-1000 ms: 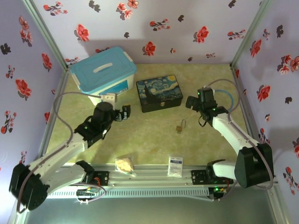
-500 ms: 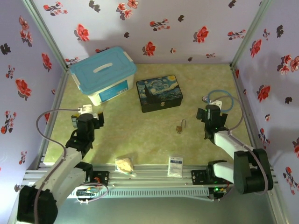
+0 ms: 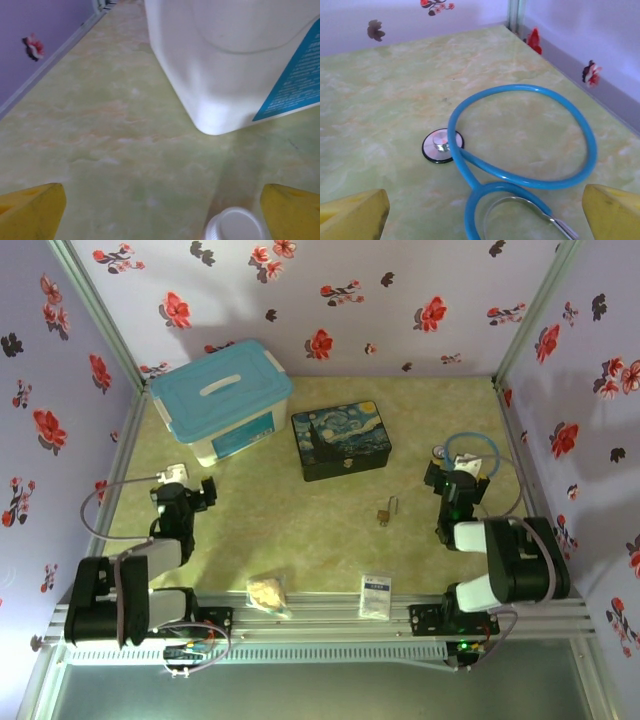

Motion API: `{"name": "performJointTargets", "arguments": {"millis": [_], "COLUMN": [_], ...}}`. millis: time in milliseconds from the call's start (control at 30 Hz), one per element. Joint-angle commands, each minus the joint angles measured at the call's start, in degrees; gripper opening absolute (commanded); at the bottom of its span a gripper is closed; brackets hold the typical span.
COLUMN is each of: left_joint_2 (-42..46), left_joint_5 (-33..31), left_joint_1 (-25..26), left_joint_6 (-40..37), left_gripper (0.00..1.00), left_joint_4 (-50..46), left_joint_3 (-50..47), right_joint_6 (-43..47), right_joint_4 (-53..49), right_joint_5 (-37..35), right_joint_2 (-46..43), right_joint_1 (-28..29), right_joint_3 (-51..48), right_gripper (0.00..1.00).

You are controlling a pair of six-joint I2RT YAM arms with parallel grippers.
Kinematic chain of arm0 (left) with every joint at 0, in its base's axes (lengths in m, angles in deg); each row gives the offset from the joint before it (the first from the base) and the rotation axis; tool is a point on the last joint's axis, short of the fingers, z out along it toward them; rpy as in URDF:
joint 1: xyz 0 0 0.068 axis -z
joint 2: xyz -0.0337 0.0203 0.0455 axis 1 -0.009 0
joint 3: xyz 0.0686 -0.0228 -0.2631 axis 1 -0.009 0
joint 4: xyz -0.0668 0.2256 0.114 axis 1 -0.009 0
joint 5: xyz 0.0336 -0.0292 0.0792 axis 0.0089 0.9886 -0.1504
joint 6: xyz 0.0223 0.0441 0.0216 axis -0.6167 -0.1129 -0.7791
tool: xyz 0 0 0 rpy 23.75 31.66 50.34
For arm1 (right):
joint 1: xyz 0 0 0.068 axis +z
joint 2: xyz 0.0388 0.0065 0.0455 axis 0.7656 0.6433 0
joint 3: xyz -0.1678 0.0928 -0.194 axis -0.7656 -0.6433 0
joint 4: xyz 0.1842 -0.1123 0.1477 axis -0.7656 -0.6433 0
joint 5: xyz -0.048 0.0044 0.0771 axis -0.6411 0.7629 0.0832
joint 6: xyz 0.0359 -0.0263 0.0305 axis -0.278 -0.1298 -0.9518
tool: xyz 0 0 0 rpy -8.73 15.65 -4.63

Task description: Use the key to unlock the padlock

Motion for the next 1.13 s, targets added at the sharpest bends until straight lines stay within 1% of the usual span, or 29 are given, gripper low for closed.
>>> {"name": "performJointTargets", "arguments": {"millis": [0, 33, 100, 133, 200, 267, 333, 467, 500, 533, 1100], "left_joint_2": [-2.87, -3.55, -5.26, -6.29, -8.5, -10.65, -12.05, -17.42, -16.41, -16.59, -16.98], "left_joint_5": [2.68, 2.87, 3.66, 3.81, 4.23, 4.43, 4.56, 4.62, 4.54, 4.41, 4.39], "left_joint_1": [-0.56, -0.87, -1.71, -1.94, -2.02, -2.05, -2.06, -2.11, -2.07, -2.16, -2.1], "left_joint_6": [-2.74, -3.17, -3.16, -3.14, -3.47, -3.67, -3.68, -4.18, -3.7, -3.75, -4.17], "left_gripper": [1.0, 1.0, 1.0, 1.0, 1.0, 1.0, 1.0, 1.0, 1.0, 1.0, 1.0], "left_joint_4": [7.93, 8.51, 10.41, 11.03, 12.01, 12.74, 13.38, 17.3, 13.3, 12.17, 12.26], "left_joint_3": [3.36, 3.58, 3.72, 3.79, 3.79, 5.97, 6.34, 7.14, 8.18, 9.03, 9.23], "right_joint_6": [1.46, 1.64, 1.44, 1.51, 1.56, 0.83, 0.98, 0.83, 0.91, 0.9, 0.99], "right_joint_4": [14.03, 14.66, 6.41, 3.94, 3.4, -1.87, 0.37, -0.52, -0.32, -0.62, -0.86], "right_joint_5": [0.95, 0.91, 1.65, 1.89, 1.2, 1.56, 1.49, 1.47, 1.49, 1.39, 2.34], "right_joint_2": [6.35, 6.52, 3.78, 3.88, 5.44, 4.38, 5.04, 4.86, 4.9, 4.74, 4.75], "right_joint_1": [-0.26, -0.26, -0.26, -0.26, -0.28, -0.49, -0.61, -0.61, -0.61, -0.61, -0.96], "right_joint_3": [-1.26, -1.18, 0.92, 2.16, 3.84, 5.43, 4.88, 5.18, 5.16, 5.18, 5.27], "right_gripper": [0.99, 0.99, 0.99, 0.99, 0.99, 0.99, 0.99, 0.99, 0.99, 0.99, 0.99]}}
